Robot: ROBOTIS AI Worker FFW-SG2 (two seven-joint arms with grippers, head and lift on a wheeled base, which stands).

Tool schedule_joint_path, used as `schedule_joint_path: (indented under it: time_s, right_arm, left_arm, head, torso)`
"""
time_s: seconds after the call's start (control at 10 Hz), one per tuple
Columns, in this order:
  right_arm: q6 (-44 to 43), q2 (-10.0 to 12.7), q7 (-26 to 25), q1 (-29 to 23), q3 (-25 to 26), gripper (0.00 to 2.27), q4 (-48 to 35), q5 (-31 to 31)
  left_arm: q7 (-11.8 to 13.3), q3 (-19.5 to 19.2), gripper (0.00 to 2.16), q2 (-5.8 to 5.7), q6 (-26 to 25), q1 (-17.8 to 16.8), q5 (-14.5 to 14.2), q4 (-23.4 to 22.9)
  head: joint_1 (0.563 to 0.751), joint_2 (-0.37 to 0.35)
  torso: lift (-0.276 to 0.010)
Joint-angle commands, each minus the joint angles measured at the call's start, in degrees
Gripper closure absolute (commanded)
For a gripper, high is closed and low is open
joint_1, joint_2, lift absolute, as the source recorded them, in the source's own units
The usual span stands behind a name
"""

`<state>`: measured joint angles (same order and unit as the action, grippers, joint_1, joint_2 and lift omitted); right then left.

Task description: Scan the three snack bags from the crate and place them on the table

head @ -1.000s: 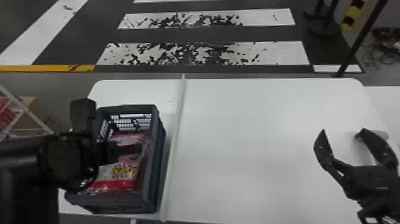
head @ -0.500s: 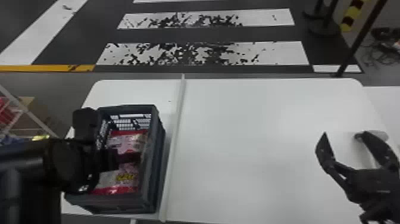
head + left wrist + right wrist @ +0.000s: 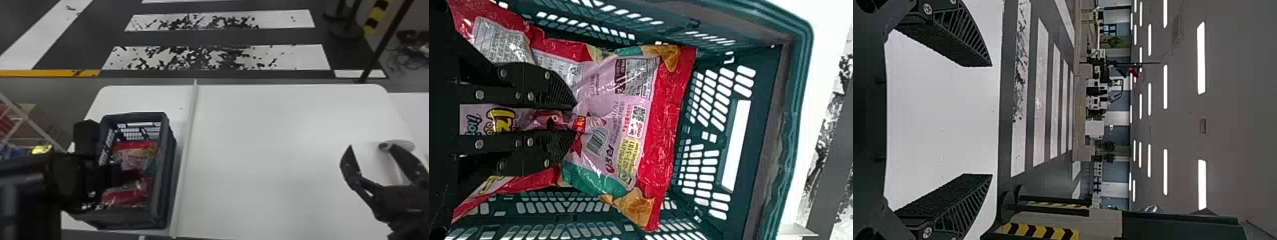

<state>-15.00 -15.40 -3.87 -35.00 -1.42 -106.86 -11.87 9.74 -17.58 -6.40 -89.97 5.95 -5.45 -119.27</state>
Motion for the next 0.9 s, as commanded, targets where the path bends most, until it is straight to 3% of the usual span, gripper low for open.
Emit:
schedule_joint_path:
  time_s: [0.0, 0.5, 0.8]
  right_arm:
    - [-0.2, 0.4, 0.0, -0.4, 0.0, 0.10, -0.4, 0.0]
    - [-1.6, 0.5, 0.0, -2.1, 1.1, 0.10, -1.9, -0.6]
    - [-1.4, 0.5, 0.0, -2.7, 1.4, 0.10, -2.7, -1.0]
  left_arm:
    - [-0.2, -0.3, 1.91, 0.25, -0.1, 2.3, 0.0, -5.4]
    - [-1.7, -1.8, 1.91, 0.86, -0.1, 8.0, -1.6, -18.1]
    - [-2.1, -2.1, 1.91, 2.18, -0.1, 9.9, -2.2, -23.6]
  head:
    - [0.695, 0.109]
    - [0.695, 0.118]
    - [0.695, 0.103]
  torso:
    - [-0.062]
    - [-0.062]
    - [-0.062]
